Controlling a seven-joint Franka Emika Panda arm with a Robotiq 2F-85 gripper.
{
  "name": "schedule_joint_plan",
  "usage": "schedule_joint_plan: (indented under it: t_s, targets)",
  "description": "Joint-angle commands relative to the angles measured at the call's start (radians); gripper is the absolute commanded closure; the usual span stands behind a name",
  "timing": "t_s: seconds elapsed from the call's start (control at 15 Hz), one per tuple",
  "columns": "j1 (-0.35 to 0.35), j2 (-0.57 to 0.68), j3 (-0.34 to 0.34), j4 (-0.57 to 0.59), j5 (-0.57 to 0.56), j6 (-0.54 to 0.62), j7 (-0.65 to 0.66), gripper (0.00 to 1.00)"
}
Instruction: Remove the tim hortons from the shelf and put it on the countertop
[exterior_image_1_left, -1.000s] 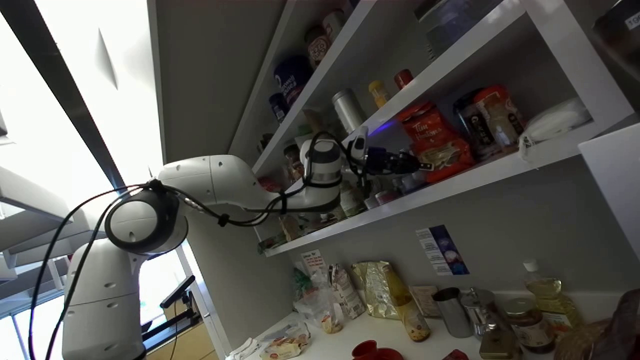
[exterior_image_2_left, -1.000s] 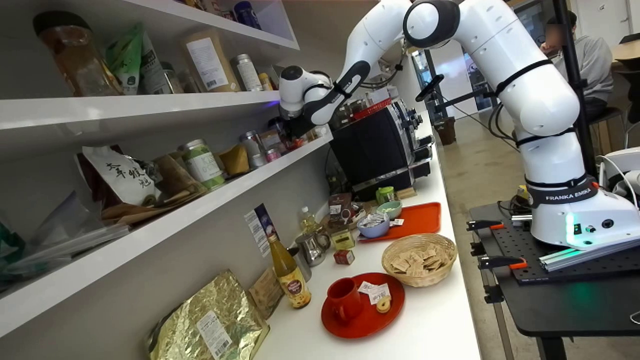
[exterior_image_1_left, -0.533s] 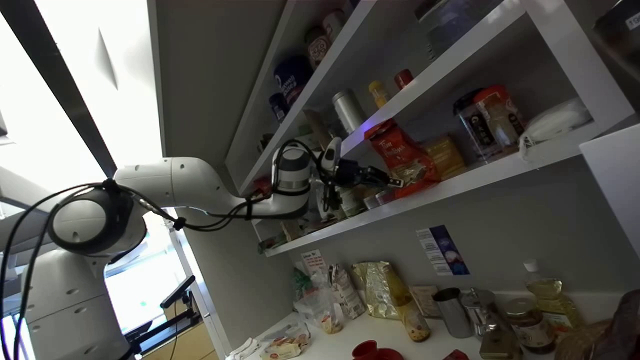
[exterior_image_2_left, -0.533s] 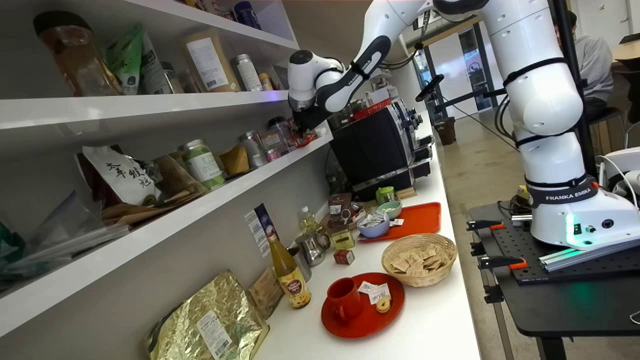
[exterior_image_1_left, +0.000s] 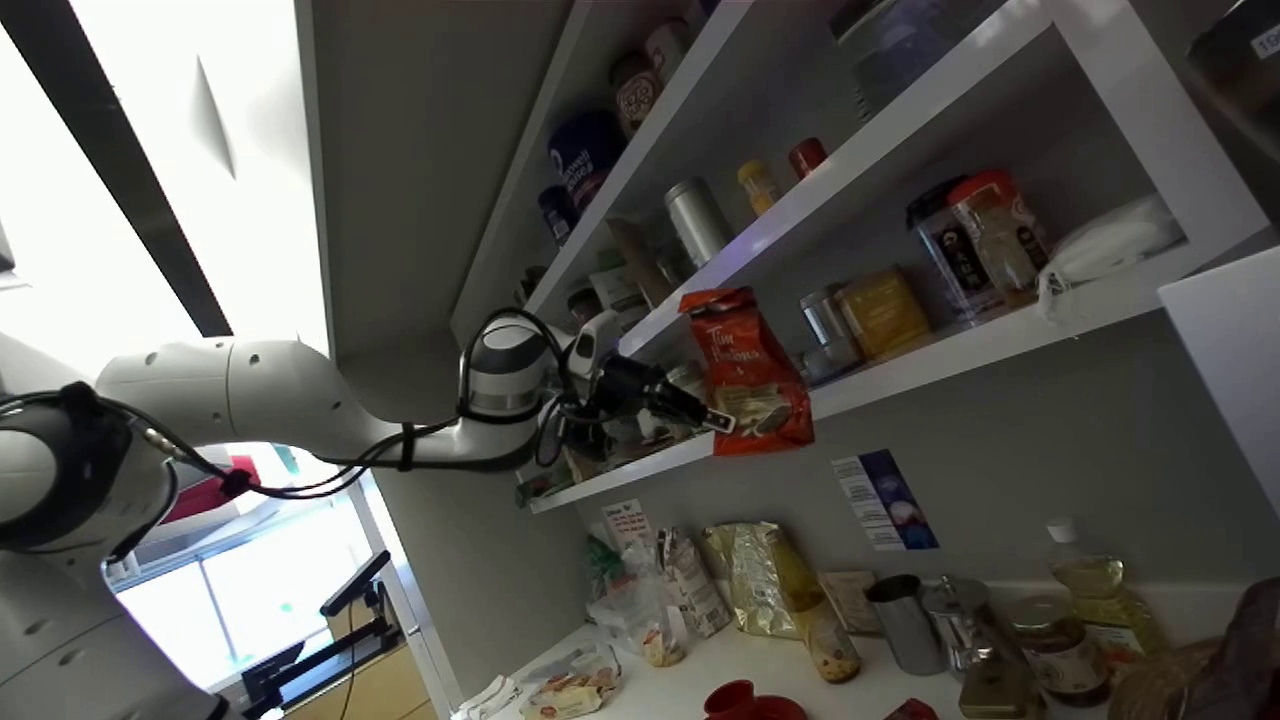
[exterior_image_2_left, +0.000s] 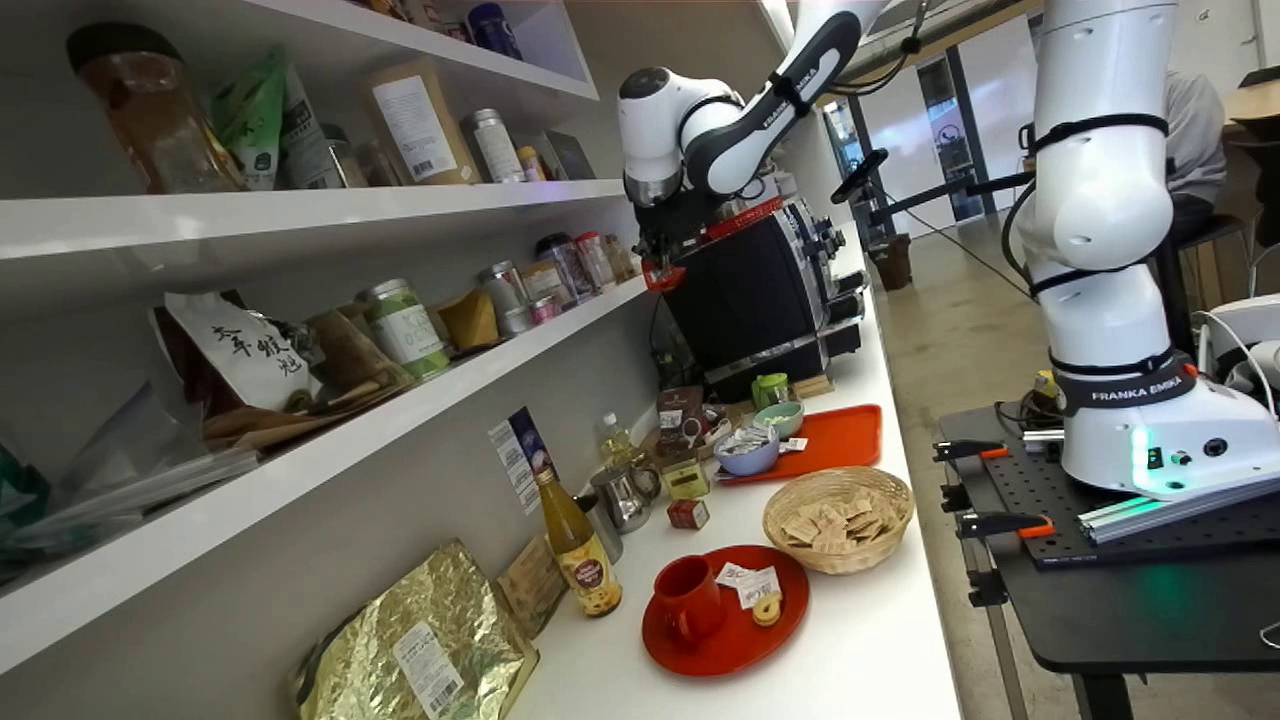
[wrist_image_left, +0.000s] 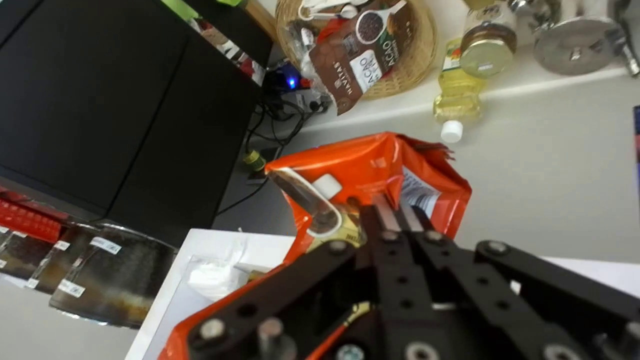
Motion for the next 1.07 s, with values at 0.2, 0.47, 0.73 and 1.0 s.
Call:
schedule_joint_plan:
  t_s: [0.2,0.47,0.73,1.0]
  targets:
    - [0.105,-0.019,0.056,-0.141,0.268,0.093,-0.224,1.00]
    - [0.172,0.079,0.180,-0.142,0.363,0.141,-0.273,1.00]
    - [0.254,0.209,0.299,-0.093,0.340,0.166,-0.275,1.00]
    - [0.353,0.298,0.375,-0.055,0.256,0.165,-0.246,1.00]
